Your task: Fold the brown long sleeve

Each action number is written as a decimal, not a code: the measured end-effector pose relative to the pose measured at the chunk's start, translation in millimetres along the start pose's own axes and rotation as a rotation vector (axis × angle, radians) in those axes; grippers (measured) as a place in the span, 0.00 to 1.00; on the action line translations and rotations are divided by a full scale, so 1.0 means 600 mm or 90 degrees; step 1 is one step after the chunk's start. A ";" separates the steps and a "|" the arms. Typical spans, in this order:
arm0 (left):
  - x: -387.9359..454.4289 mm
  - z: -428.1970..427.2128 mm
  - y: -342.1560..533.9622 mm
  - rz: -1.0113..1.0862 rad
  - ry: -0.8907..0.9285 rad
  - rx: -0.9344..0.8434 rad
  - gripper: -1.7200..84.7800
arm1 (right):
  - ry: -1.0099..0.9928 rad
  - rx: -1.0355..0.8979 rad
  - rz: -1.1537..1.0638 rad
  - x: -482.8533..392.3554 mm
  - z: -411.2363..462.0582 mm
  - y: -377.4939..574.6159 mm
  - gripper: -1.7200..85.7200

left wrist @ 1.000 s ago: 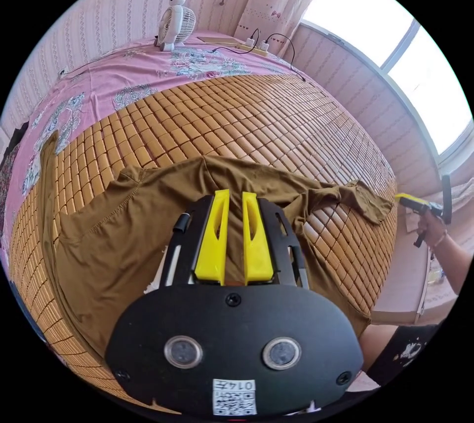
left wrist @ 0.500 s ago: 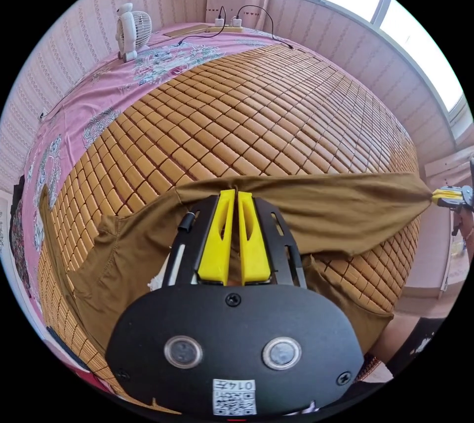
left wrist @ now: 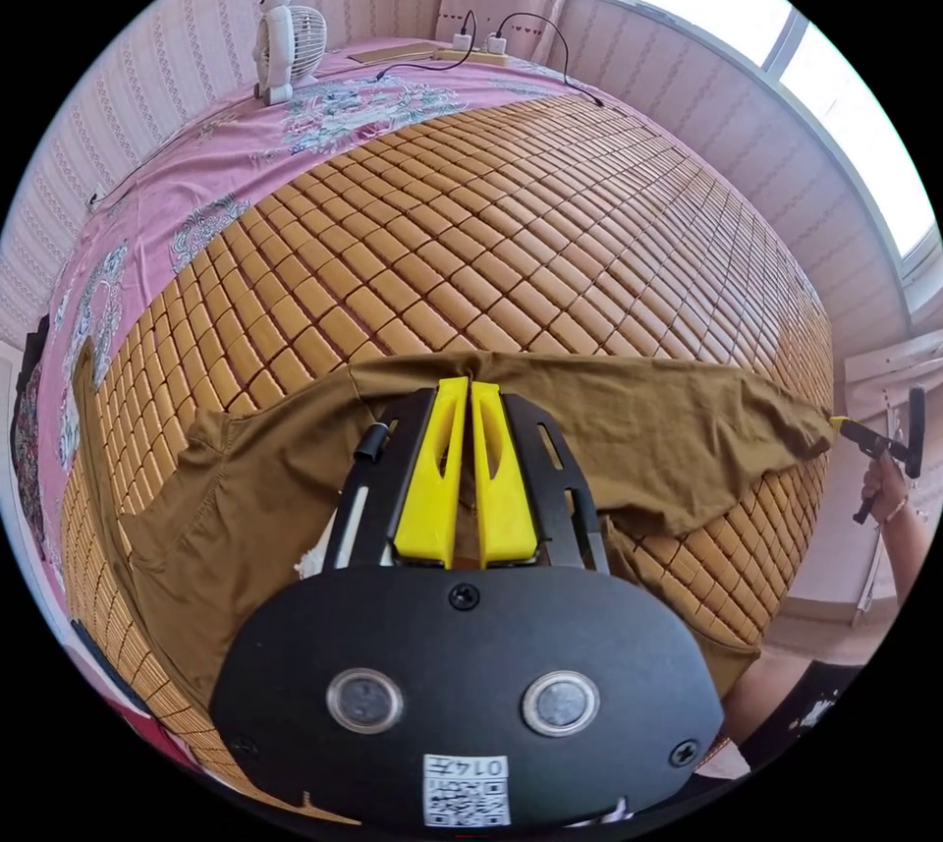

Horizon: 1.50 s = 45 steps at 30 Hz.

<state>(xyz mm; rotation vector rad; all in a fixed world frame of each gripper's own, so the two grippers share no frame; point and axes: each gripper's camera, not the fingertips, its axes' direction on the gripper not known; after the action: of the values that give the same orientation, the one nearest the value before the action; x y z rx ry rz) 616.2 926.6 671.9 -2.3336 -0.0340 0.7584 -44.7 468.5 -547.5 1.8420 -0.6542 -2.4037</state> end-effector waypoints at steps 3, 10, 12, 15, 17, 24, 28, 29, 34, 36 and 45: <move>-0.003 -0.001 0.004 -0.012 0.007 0.004 0.01 | -0.015 -0.004 -0.029 0.006 -0.033 0.016 0.03; -0.008 -0.016 0.007 -0.014 0.022 0.034 0.01 | -0.123 -0.003 0.016 0.018 -0.121 -0.001 0.03; -0.015 -0.012 0.006 -0.024 0.032 0.037 0.01 | -0.119 0.046 0.062 0.028 -0.127 -0.020 0.04; -0.022 0.009 0.017 -0.053 0.020 0.032 0.01 | 0.012 0.046 0.042 0.015 -0.068 -0.037 0.06; -0.025 0.013 0.024 -0.059 0.023 0.038 0.01 | 0.060 0.018 0.026 0.005 -0.013 -0.038 0.09; -0.030 0.030 0.033 -0.032 0.018 0.029 0.01 | 0.128 0.002 -0.002 0.001 0.101 -0.059 0.09; -0.023 0.043 0.035 -0.020 0.010 0.031 0.01 | 0.168 0.000 -0.086 -0.005 0.125 -0.054 0.03; -0.019 0.048 0.034 -0.015 0.005 0.034 0.01 | 0.174 0.000 -0.097 -0.001 0.130 -0.056 0.02; -0.004 0.073 0.018 -0.003 0.014 0.048 0.01 | 0.202 0.027 -0.106 0.032 0.143 -0.084 0.02; 0.003 0.089 0.009 -0.003 0.012 0.048 0.01 | 0.213 0.034 -0.115 0.045 0.154 -0.101 0.02; -0.027 0.155 0.012 -0.090 0.109 0.054 0.03 | 0.223 -0.008 -0.111 0.107 0.256 -0.165 0.05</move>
<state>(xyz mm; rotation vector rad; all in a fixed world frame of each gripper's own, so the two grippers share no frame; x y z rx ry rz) 552.3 972.8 619.3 -2.2802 -0.0884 0.4798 -184.7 586.5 -609.4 2.3221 -0.4634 -2.0820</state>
